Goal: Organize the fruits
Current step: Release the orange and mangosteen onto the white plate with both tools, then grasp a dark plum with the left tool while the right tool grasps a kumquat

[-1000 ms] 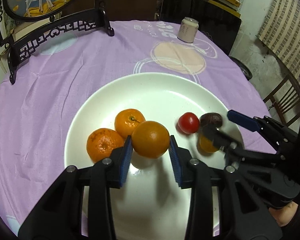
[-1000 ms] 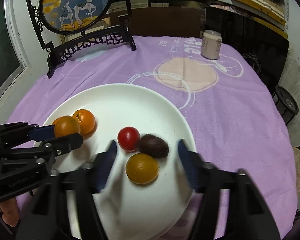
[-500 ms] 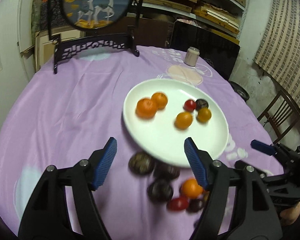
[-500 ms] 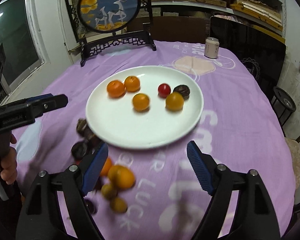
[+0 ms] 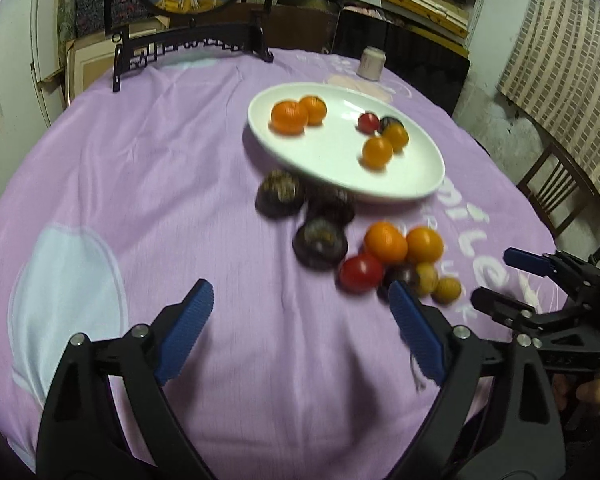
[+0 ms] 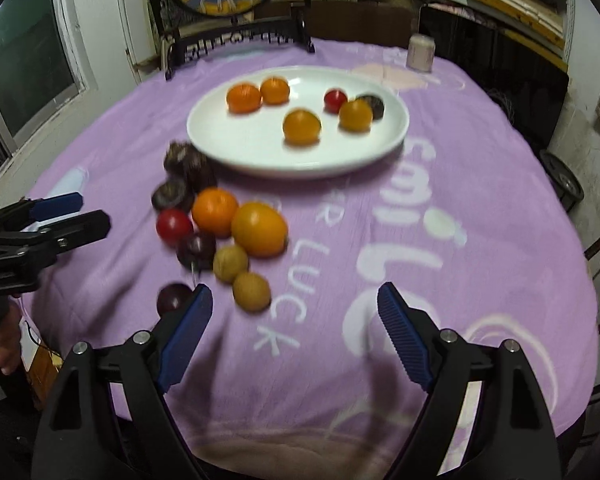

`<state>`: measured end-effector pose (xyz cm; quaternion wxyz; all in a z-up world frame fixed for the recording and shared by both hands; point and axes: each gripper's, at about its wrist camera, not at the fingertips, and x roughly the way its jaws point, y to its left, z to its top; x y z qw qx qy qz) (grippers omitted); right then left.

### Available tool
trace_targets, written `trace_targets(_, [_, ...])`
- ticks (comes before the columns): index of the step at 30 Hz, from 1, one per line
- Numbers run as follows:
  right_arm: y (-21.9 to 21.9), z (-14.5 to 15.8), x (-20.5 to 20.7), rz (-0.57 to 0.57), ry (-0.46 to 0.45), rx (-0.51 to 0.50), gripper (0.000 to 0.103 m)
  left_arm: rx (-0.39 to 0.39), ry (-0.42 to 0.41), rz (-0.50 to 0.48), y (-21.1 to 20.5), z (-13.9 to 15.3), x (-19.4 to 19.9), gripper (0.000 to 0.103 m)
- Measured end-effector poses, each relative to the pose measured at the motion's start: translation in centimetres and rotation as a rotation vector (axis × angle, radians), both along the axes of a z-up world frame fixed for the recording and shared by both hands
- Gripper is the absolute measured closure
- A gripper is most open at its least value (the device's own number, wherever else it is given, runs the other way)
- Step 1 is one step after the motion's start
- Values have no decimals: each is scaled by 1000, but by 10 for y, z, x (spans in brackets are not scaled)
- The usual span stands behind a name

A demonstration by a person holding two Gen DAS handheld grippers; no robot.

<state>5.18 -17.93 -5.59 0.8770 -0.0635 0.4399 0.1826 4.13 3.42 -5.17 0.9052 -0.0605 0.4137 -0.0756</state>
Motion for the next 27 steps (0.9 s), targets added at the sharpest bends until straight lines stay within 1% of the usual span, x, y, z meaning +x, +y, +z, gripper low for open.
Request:
trace_targets(4, [6, -12, 1, 21, 1, 5, 18, -1, 23, 12, 5, -8, -11, 12])
trace_targets(5, [6, -13, 1, 28, -2, 14, 23, -8, 29, 15, 6, -9, -14, 12])
trace_targets(6, [8, -16, 2, 41, 3, 27, 37, -14, 34, 14, 7, -10, -16, 12])
trace_targets(7, [10, -20, 5, 54, 18, 38, 44, -16, 36, 13, 7, -10, -19, 12])
trace_targets(8, [11, -22, 7, 62, 30, 48, 57, -18, 38, 11, 6, -11, -21, 12])
trace_targets(9, [14, -26, 9, 71, 32, 52, 60, -19, 37, 5, 4, -10, -24, 12])
trace_targets(10, [18, -26, 9, 79, 9, 33, 62, -18, 36, -1, 3, -10, -25, 12])
trace_targets(11, [21, -25, 8, 86, 6, 24, 68, -17, 35, -11, 0, -10, -26, 12])
trace_targets(12, [22, -24, 7, 95, 9, 32, 78, -15, 35, -20, -4, -9, -27, 12])
trace_targets(14, [22, -21, 4, 91, 9, 39, 78, -11, 36, -49, -13, -9, -29, 12])
trace_targets(16, [17, -17, -1, 63, -21, 6, 78, -3, 39, -84, -25, -9, -29, 12])
trace_targets(18, [9, -13, -5, 31, -38, -3, 78, 5, 45, -115, -37, -11, -28, 12])
trace_targets(22, [-12, -9, -10, -17, -54, 9, 78, 25, 78, -173, -63, -20, -21, 12])
trace_targets(24, [-19, -10, -11, -25, -48, 21, 78, 35, 88, -185, -72, -23, -17, 13])
trace_targets(25, [-22, -12, -11, -26, -44, 25, 78, 43, 92, -188, -77, -25, -14, 19])
trace_targets(26, [-25, -14, -12, -26, -38, 31, 78, 48, 96, -193, -81, -27, -12, 29])
trace_targets(27, [-26, -16, -12, -26, -34, 35, 78, 51, 107, -205, -86, -29, -9, 35])
